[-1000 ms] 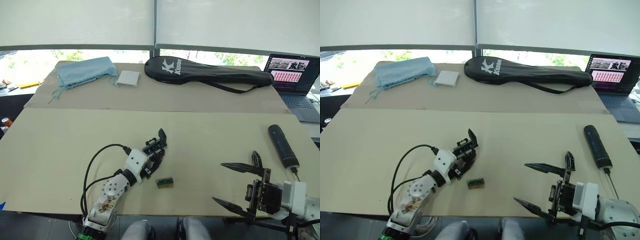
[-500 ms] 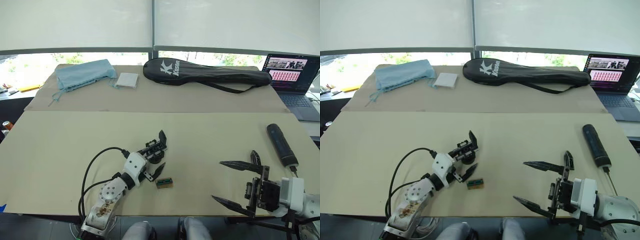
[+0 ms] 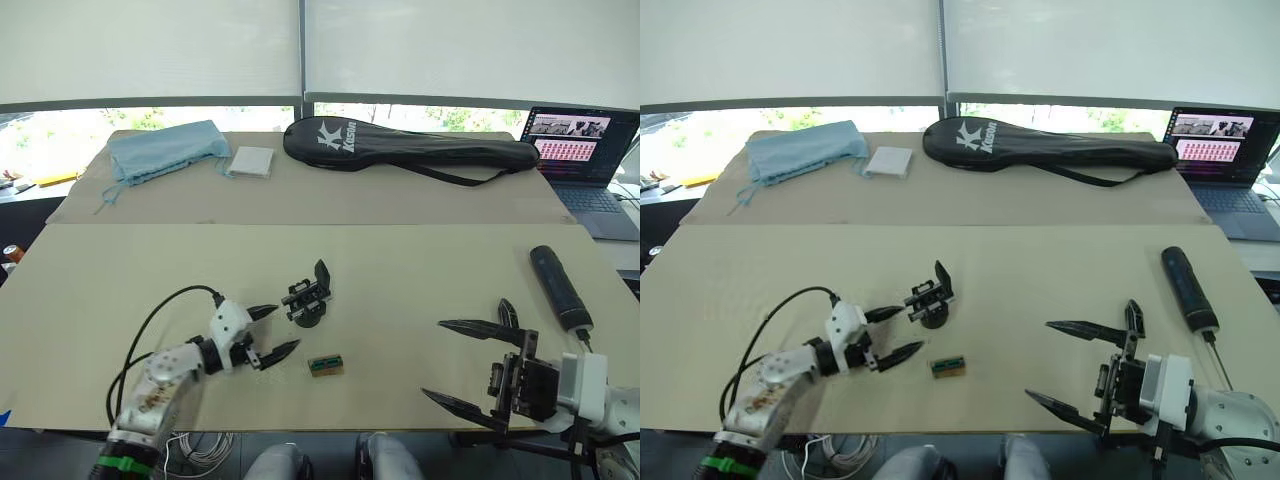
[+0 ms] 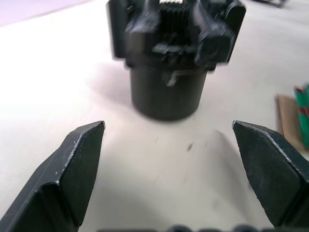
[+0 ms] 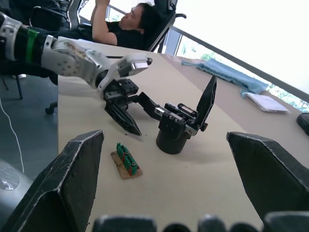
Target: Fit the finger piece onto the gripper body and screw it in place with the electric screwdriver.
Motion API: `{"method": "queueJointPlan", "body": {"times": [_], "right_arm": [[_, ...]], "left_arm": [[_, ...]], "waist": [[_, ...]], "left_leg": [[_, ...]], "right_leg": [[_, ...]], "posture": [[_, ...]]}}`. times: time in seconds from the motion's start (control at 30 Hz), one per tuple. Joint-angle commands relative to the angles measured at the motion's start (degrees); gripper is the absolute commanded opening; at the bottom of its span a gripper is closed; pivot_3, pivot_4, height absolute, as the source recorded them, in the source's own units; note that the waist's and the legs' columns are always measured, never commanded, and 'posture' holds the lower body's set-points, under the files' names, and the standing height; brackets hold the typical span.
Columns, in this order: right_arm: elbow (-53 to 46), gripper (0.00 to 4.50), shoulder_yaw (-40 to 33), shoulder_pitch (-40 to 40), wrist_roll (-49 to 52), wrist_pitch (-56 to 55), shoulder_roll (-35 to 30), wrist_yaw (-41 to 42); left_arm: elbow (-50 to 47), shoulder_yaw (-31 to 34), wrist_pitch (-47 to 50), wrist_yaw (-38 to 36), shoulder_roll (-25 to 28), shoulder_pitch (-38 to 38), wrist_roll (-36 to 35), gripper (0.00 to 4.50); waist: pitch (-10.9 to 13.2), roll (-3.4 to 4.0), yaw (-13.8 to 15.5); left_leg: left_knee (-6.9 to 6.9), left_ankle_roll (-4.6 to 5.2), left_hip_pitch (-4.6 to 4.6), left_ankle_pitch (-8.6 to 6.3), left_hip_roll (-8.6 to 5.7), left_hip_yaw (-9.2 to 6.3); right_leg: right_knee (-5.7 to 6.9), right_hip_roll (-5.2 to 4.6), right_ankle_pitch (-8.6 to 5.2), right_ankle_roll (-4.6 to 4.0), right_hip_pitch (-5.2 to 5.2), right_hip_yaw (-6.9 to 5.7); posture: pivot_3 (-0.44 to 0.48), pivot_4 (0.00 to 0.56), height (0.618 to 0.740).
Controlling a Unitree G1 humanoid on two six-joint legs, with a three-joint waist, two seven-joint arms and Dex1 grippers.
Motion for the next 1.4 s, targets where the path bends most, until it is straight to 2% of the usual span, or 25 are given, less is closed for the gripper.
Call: {"method": "queueJointPlan", "body": {"times": [0.03,0.17,0.37,0.63,0.93,0.97,1.03,1.1,1.13,1.23,1.4], "right_arm": [[-2.6,4.5,-0.63,-0.41,1.15,0.58,-0.66,-0.32],[-2.84,4.5,-1.09,-1.08,1.56,1.5,-1.14,-0.6],[-3.54,4.5,-1.51,-0.34,1.2,1.6,-1.03,-1.08],[-3.3,4.5,-1.48,0.82,0.57,0.69,-0.28,-1.65],[-3.28,4.5,-1.0,2.11,0.09,0.5,0.77,-1.82],[-3.27,4.5,-0.95,2.18,0.03,0.46,0.82,-1.84],[-3.29,4.5,-0.94,2.39,0.0,0.34,0.94,-1.82],[-3.31,4.5,-0.95,2.47,0.01,0.29,0.96,-1.84],[-3.31,4.5,-0.95,2.48,0.01,0.28,0.95,-1.86],[-4.17,4.5,0.05,2.41,0.82,0.97,2.37,-3.54],[-3.87,4.5,-0.15,1.8,0.73,1.11,3.13,-4.54]], "left_arm": [[8.88,-0.44,-4.68,-8.58,0.95,-6.5,0.41,4.47],[20.18,-2.72,-10.86,-12.62,-1.45,-15.47,4.44,4.47],[28.88,-3.71,-15.66,-16.81,-5.58,-21.95,5.94,4.47],[36.1,-4.24,-18.04,-20.91,-8.96,-27.77,7.43,4.47],[42.46,-4.12,-21.61,-22.02,-11.9,-30.23,9.65,4.47],[42.54,-3.89,-21.42,-21.97,-12.03,-30.17,9.53,3.95],[42.2,-3.52,-21.29,-21.99,-12.2,-29.79,9.35,3.32],[42.06,-3.34,-21.34,-22.06,-12.27,-29.66,9.42,2.32],[42.06,-3.28,-21.34,-22.08,-12.3,-29.66,9.47,2.31],[33.18,-2.09,-19.31,-22.91,-11.03,-23.4,6.28,2.31],[16.92,-0.26,-15.39,-12.43,-11.99,-14.51,5.47,2.31]], "waist": [[0.0,-0.01,0.12],[0.01,-0.03,0.41],[0.0,-0.06,0.01],[0.01,-0.07,0.13],[0.0,-0.09,0.18],[0.0,-0.09,0.22],[0.0,-0.09,0.3],[0.0,-0.1,0.34],[0.0,-0.1,0.34],[-0.03,-0.06,-0.03],[-0.02,-0.06,-0.52]], "left_leg": [[0.0,0.01,0.0,0.0,-0.01,0.0],[0.11,0.01,-0.08,0.02,-0.08,-0.01],[0.12,0.26,-0.09,0.16,-0.13,0.0],[0.19,-0.13,-0.08,0.01,-0.12,0.0],[0.19,0.21,-0.09,0.19,-0.11,0.0],[0.2,0.21,-0.09,0.19,-0.11,0.0],[0.2,0.22,-0.09,0.18,-0.11,0.0],[0.2,0.24,-0.1,0.18,-0.11,-0.01],[0.2,0.24,-0.1,0.18,-0.11,0.0],[0.18,0.25,-0.12,0.18,-0.09,0.0],[0.15,0.24,-0.13,0.18,-0.08,0.0]], "right_leg": [[-0.01,0.0,0.0,0.0,0.01,-0.01],[-0.03,-0.02,0.04,0.03,0.04,-0.1],[-0.09,-0.02,0.05,0.07,0.04,-0.11],[-0.06,-0.04,0.06,0.08,0.09,-0.11],[-0.06,-0.05,0.07,0.09,0.08,-0.09],[-0.06,-0.06,0.07,0.09,0.09,-0.09],[-0.06,-0.07,0.08,0.1,0.09,-0.09],[-0.07,-0.08,0.08,0.1,0.09,-0.08],[-0.07,-0.08,0.08,0.1,0.08,-0.08],[-0.07,-0.07,0.08,0.1,0.05,-0.07],[-0.09,-0.05,0.07,0.08,-0.01,-0.02]], "posture": [[0.0,0.15,0.74],[0.0,0.15,0.74],[0.0,0.15,0.74],[0.0,0.15,0.74],[0.0,0.15,0.74],[0.0,0.15,0.74],[0.0,0.15,0.74],[0.0,0.15,0.74],[0.0,0.15,0.74],[0.0,0.15,0.74],[0.0,0.15,0.74]]}}
